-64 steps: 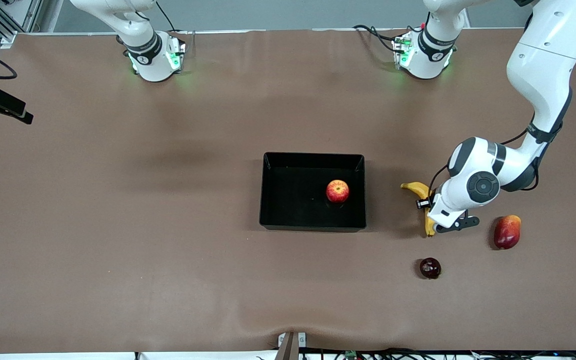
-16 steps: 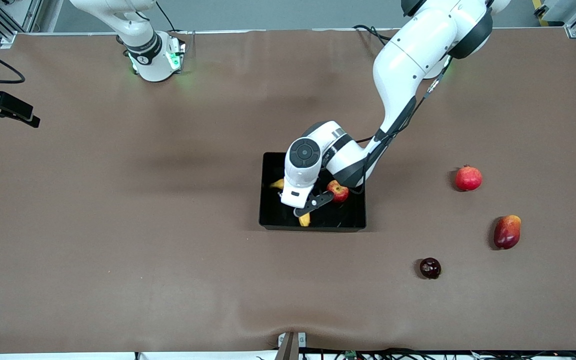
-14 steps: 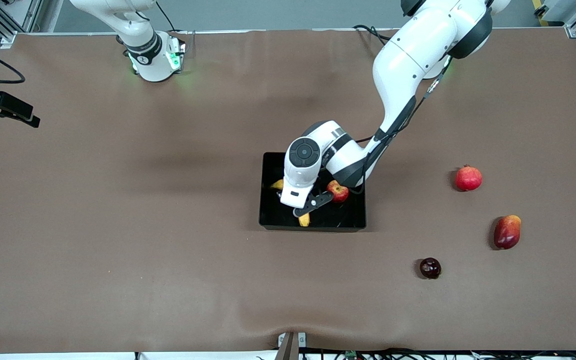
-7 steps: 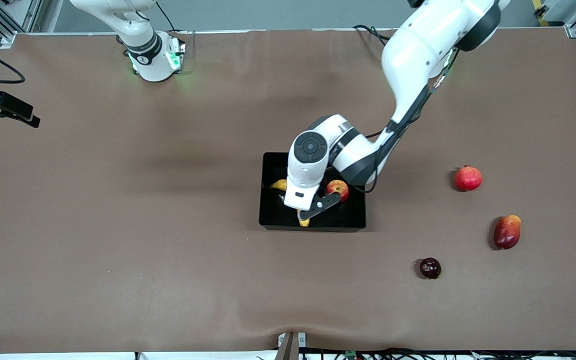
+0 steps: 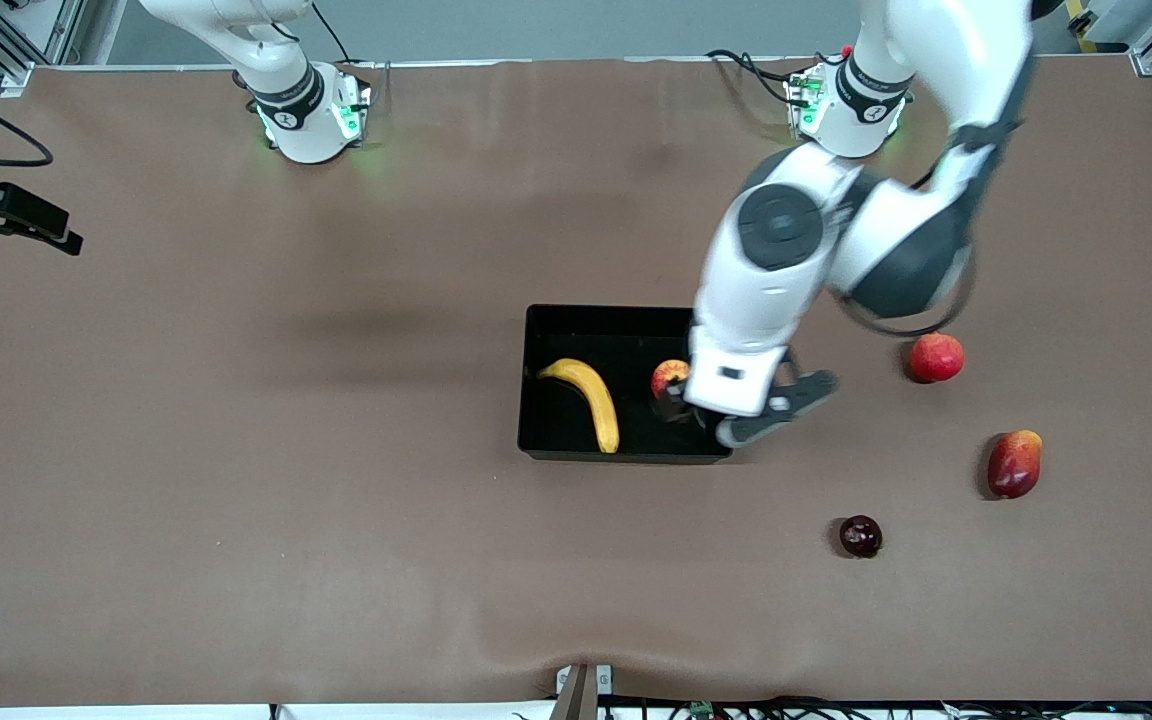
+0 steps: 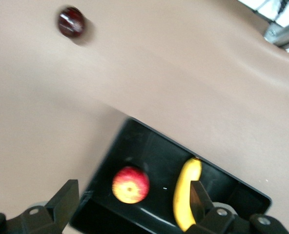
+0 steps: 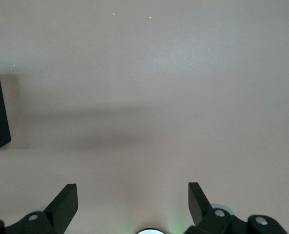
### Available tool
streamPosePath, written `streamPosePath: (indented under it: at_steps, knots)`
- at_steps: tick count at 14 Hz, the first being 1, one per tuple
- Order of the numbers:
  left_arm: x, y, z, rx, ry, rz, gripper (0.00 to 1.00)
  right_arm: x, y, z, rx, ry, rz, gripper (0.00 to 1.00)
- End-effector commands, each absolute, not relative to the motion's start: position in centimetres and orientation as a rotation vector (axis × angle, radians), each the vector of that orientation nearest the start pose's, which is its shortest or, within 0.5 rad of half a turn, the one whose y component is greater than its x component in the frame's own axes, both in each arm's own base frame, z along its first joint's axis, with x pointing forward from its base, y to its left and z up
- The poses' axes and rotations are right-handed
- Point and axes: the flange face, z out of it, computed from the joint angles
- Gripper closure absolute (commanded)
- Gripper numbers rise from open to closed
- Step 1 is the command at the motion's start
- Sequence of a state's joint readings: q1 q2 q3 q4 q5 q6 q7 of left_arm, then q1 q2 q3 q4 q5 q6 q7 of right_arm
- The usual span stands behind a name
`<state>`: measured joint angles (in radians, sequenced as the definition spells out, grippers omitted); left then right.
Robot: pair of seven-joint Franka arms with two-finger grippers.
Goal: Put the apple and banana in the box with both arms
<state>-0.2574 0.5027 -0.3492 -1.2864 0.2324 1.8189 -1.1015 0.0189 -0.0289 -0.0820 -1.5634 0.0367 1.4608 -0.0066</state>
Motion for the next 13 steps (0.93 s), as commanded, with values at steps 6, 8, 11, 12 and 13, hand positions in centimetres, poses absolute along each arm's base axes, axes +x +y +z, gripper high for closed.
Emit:
streamPosePath:
  at_steps: [6,8,11,12,13]
  knots:
    - [61.7,-17.9,56.6,-3.008,-0.573,-0.016,0.00,53.3,-2.5,64.1,-3.100,0.010,0.073,0.00]
    - [60.9,-15.0,58.2,-2.987,-0.530,0.029,0.00,53.3,-2.6,64.1,-3.102,0.010,0.076,0.00]
    - [60.4,-11.3,59.8,-2.992,-0.414,0.051,0.00,53.3,-2.6,64.1,-3.101,0.013,0.076,0.00]
    - [60.4,-10.1,60.2,-2.995,-0.399,0.046,0.00,53.3,-2.6,64.1,-3.101,0.013,0.076,0.00]
    - [59.9,-9.3,60.7,-2.993,-0.380,0.056,0.00,53.3,-2.6,64.1,-3.100,0.012,0.076,0.00]
